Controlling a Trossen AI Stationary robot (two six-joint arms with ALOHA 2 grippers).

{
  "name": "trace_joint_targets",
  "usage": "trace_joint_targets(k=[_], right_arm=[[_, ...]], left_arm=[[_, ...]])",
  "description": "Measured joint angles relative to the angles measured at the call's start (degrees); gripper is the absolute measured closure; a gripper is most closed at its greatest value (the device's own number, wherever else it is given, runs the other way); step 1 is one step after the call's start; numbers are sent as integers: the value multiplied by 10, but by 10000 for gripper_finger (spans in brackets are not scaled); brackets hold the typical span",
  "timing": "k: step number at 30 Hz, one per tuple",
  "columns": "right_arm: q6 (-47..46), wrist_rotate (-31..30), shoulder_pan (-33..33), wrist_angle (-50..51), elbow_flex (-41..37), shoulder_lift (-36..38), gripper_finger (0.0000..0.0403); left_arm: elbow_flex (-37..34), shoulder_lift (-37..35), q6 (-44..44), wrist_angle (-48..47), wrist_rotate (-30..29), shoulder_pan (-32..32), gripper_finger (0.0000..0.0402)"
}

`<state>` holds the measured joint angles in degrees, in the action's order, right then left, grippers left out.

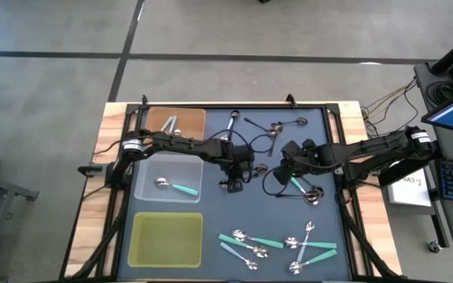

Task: Sort silverware by color (type)
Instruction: Put the black spoon into the yellow bin

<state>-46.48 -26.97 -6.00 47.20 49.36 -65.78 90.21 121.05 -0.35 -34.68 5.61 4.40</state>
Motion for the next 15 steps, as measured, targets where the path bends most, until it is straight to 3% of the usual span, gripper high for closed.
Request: trace_joint_targets(k=[9, 15], right_arm=[[0, 0, 0, 0, 0, 0, 257], [0, 0, 0, -1, 0, 0, 257]], left_arm=[[0, 0, -49, 8, -5, 2, 400], [0, 0, -90, 28, -48, 2, 337]])
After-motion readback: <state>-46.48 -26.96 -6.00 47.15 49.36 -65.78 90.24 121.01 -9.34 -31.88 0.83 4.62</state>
